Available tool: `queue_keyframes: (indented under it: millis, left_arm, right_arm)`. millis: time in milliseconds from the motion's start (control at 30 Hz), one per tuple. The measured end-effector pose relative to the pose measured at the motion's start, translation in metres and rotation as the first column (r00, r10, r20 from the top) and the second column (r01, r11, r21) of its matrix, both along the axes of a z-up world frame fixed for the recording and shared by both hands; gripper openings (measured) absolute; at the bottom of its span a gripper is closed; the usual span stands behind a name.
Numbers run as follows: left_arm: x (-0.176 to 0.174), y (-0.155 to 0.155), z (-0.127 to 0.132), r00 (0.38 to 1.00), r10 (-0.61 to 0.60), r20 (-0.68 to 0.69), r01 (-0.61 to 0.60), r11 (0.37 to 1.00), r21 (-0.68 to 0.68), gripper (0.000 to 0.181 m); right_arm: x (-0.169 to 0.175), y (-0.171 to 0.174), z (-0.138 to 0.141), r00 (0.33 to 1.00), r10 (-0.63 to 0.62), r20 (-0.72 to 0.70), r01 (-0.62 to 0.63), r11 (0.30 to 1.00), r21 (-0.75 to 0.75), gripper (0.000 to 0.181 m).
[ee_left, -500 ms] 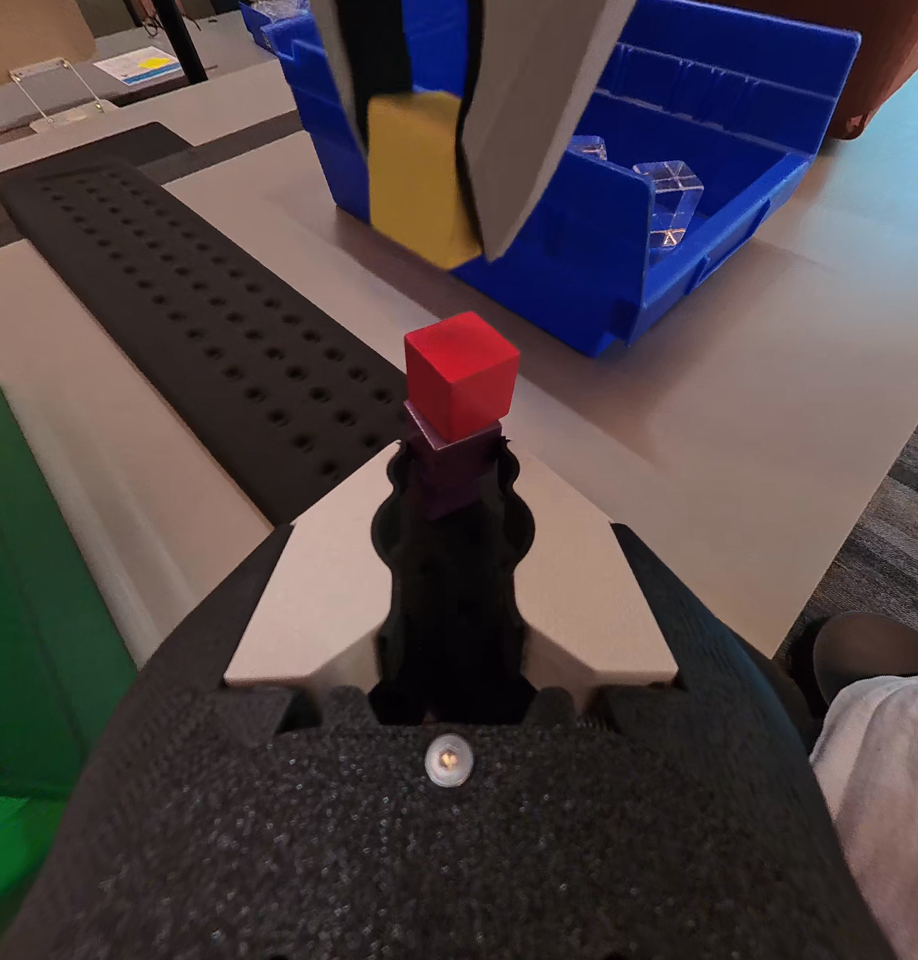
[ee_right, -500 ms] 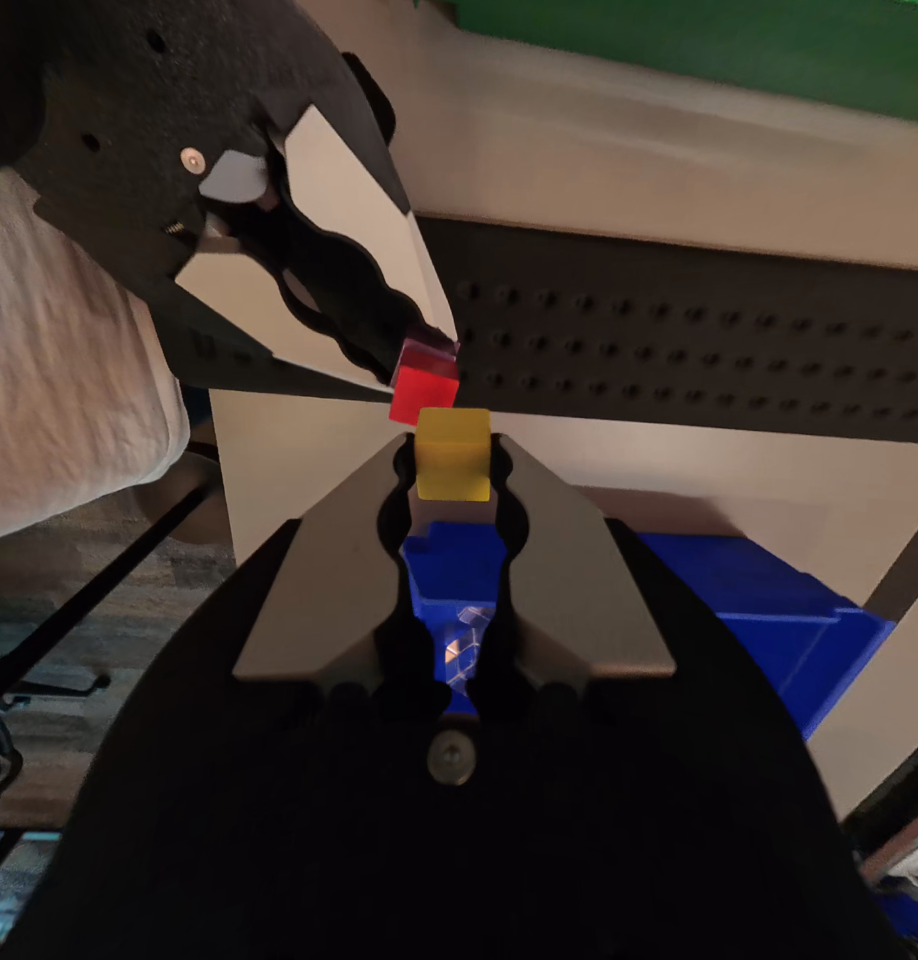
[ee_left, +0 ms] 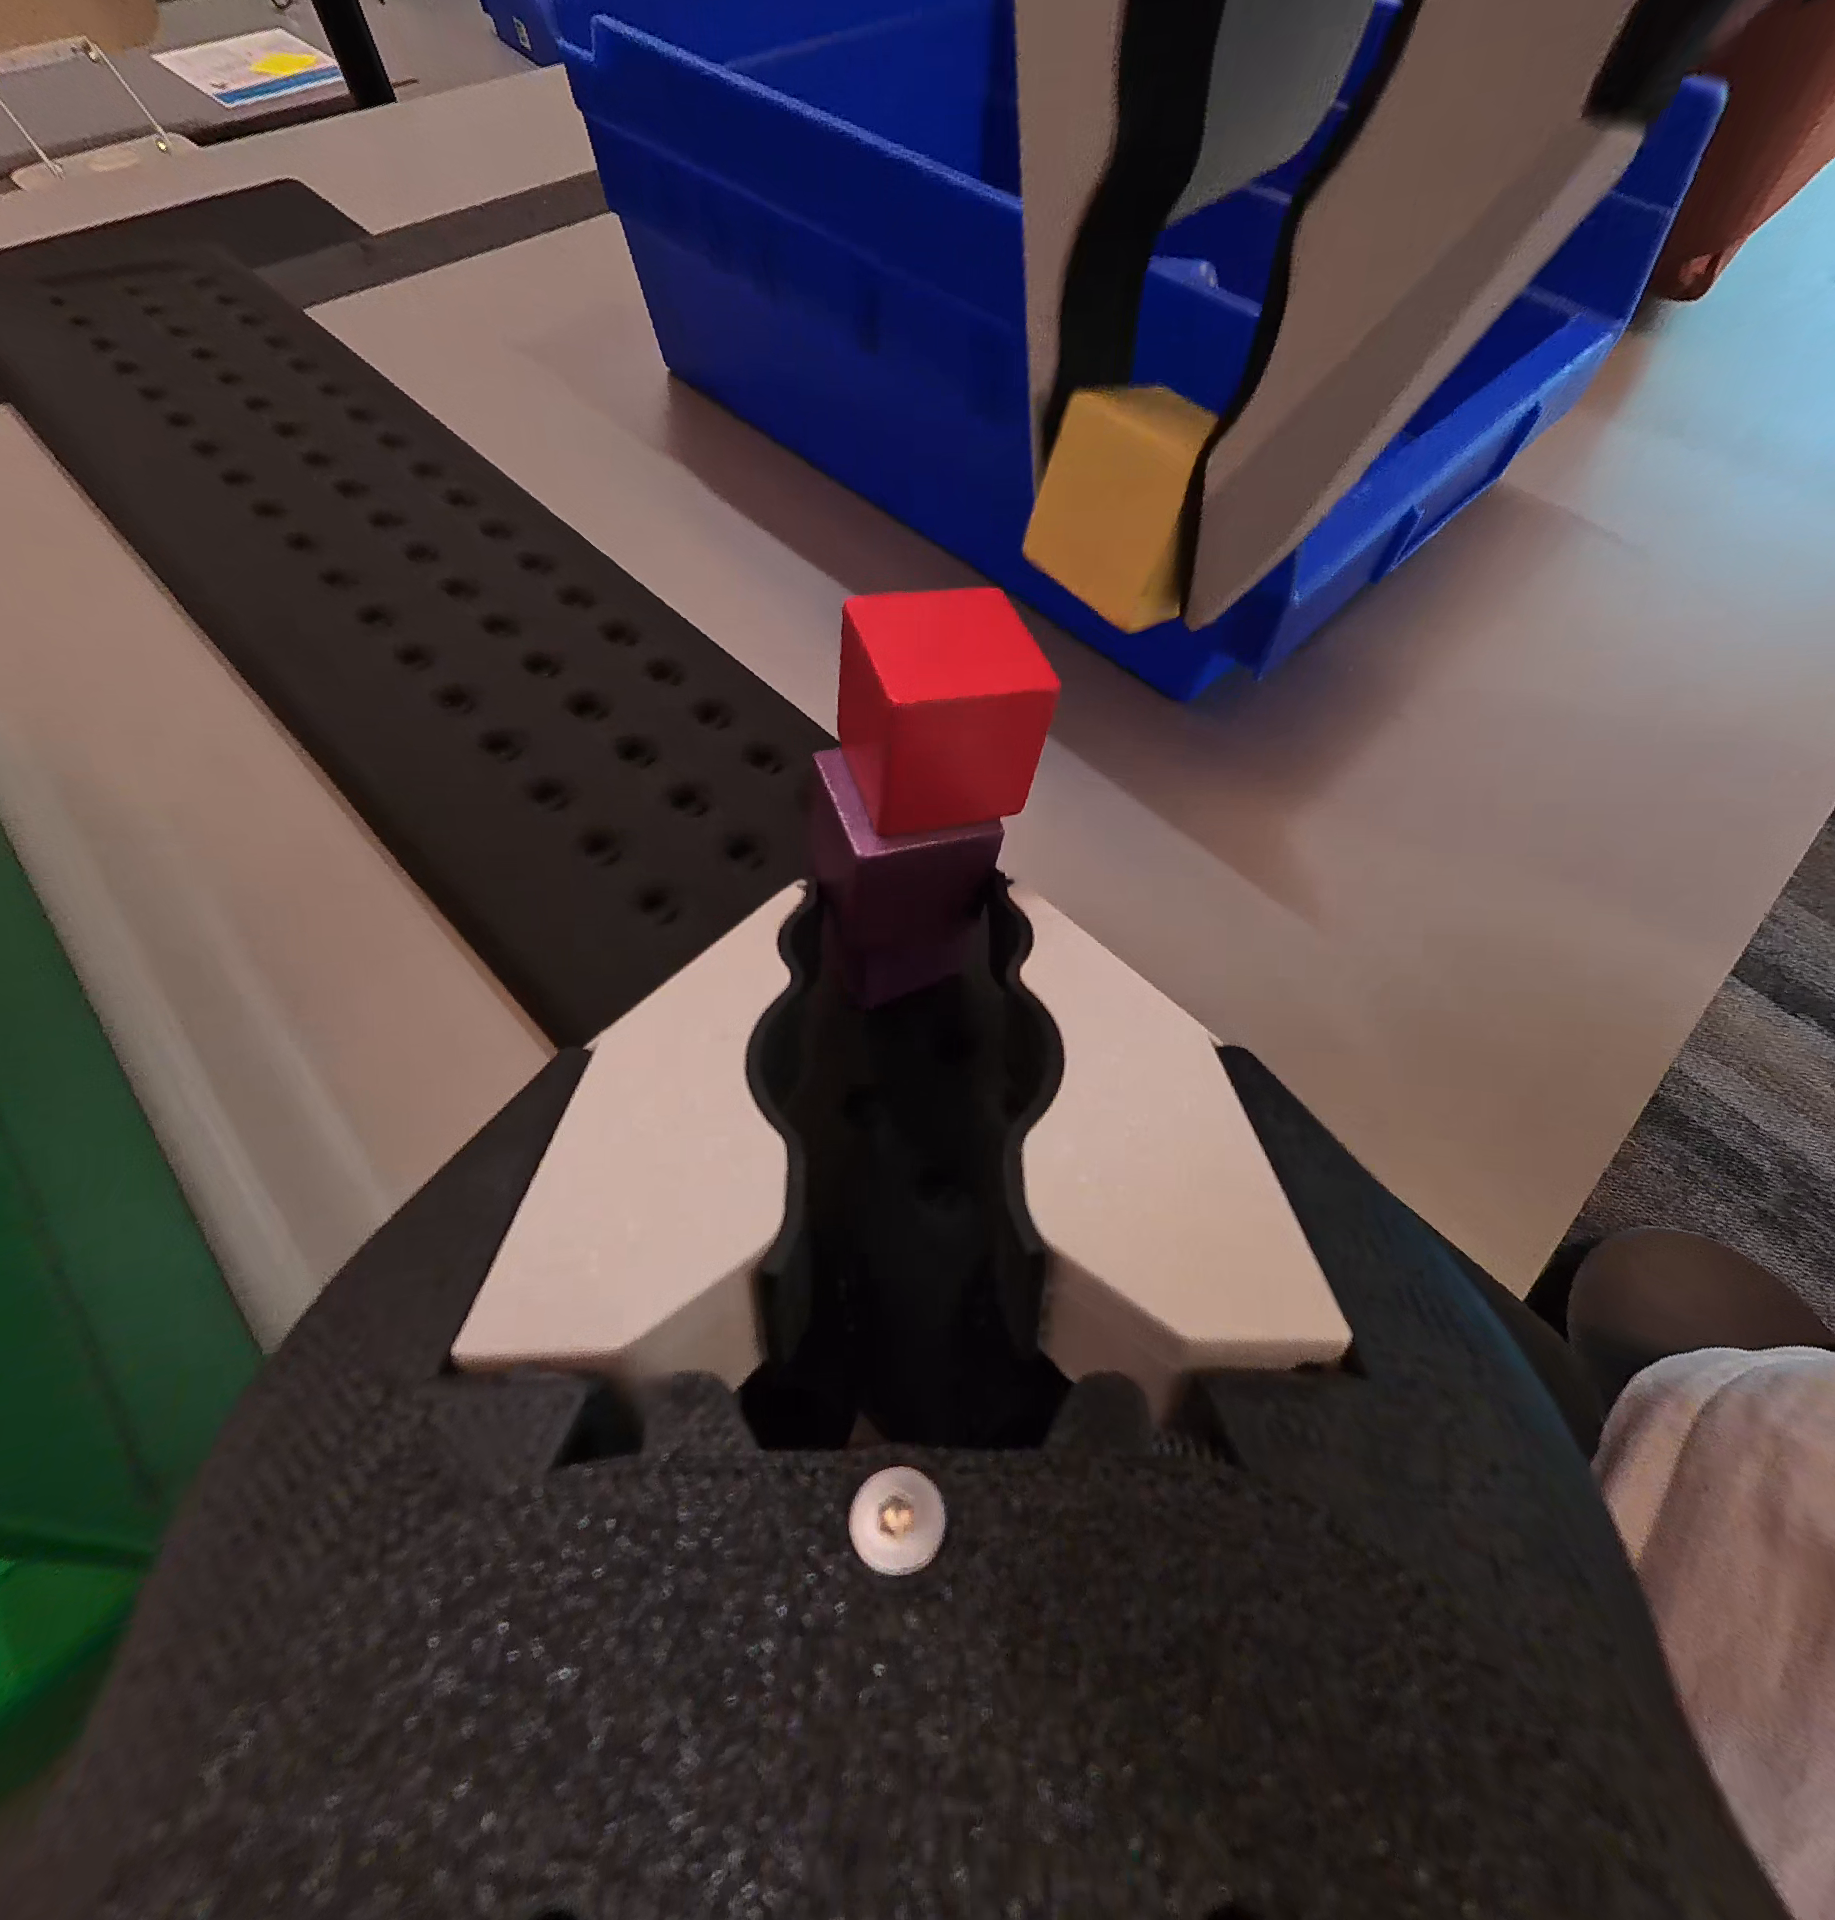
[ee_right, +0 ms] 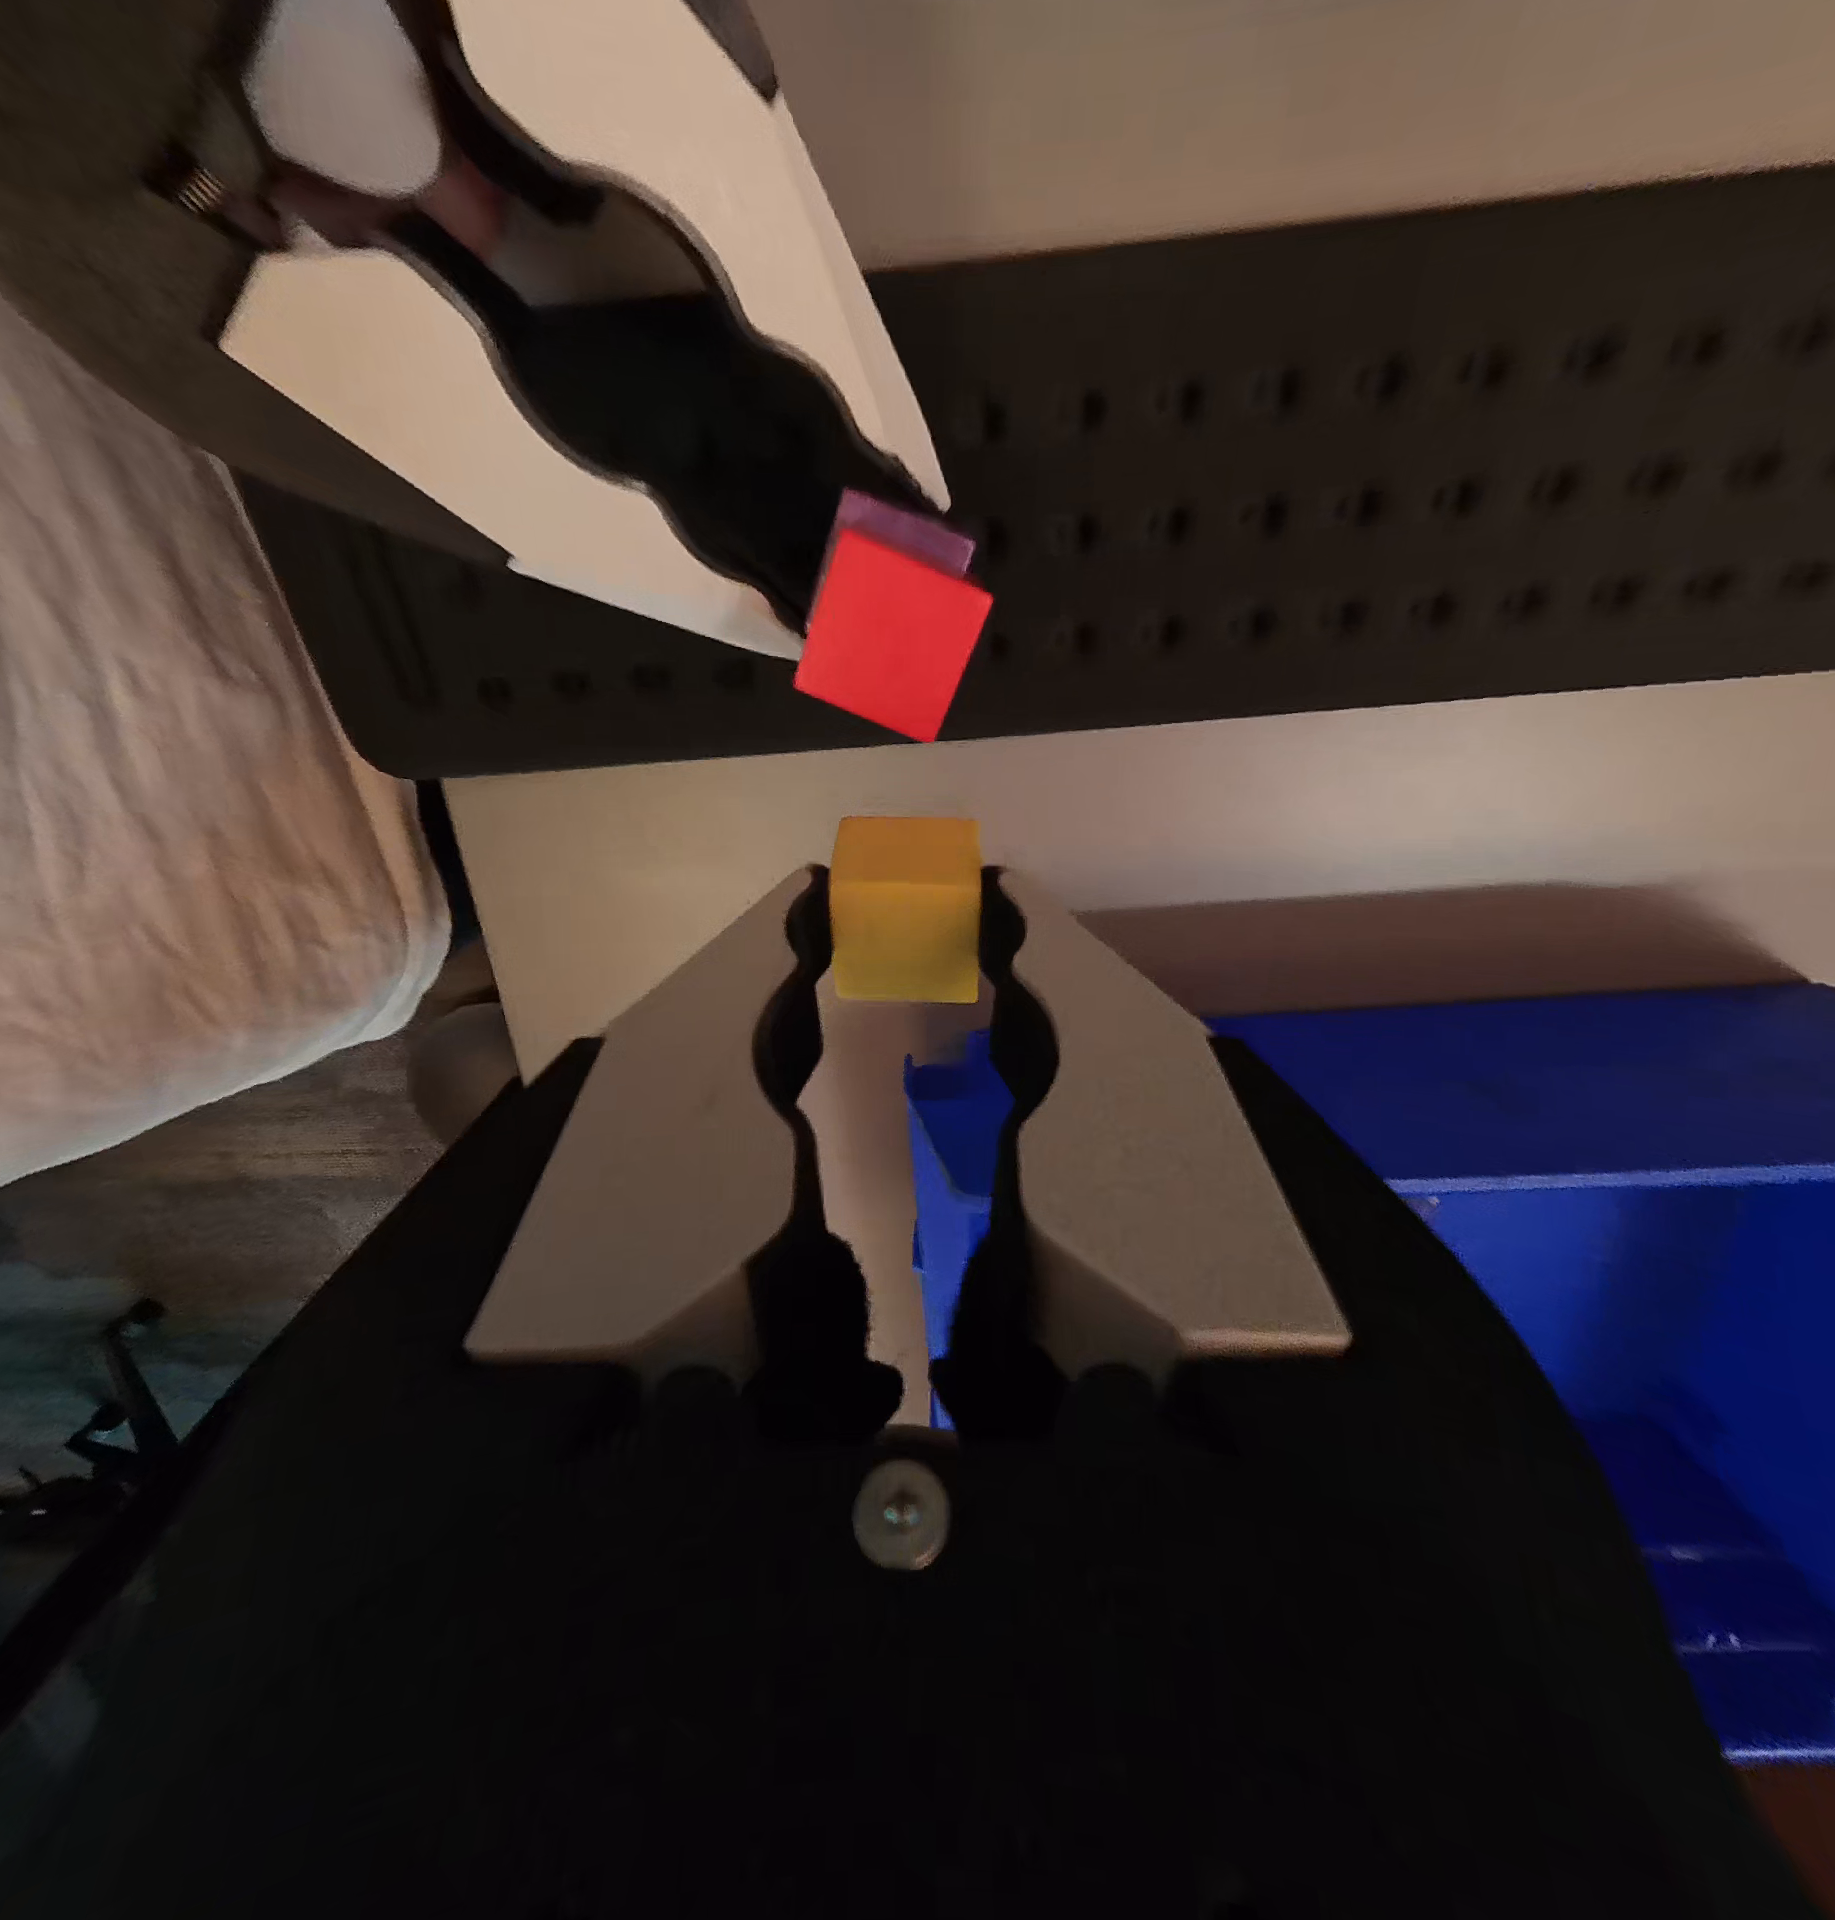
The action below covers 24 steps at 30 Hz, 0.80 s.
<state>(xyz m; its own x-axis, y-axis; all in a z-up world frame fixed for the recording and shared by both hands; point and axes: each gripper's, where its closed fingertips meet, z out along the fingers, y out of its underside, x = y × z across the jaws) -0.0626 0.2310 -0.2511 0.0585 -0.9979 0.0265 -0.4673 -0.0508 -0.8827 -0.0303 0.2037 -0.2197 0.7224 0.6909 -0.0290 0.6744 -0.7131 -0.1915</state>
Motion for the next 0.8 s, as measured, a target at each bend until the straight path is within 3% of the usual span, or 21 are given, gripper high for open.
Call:
queue_keyframes:
  millis: [300, 800]
  left_arm:
    - [-0.001, 0.000, 0.000, 1.000, 0.005, -0.002, -0.005, 1.000, -0.001, 0.033]
    - [-0.011, 0.002, 0.002, 1.000, 0.029, 0.003, -0.029, 0.999, 0.015, 0.033]
  right_arm:
    - [-0.021, 0.010, -0.006, 0.997, 0.007, -0.074, -0.005, 0.999, 0.036, 0.027]
    - [-0.024, 0.012, -0.009, 0.998, 0.023, -0.051, -0.022, 0.999, 0.026, 0.027]
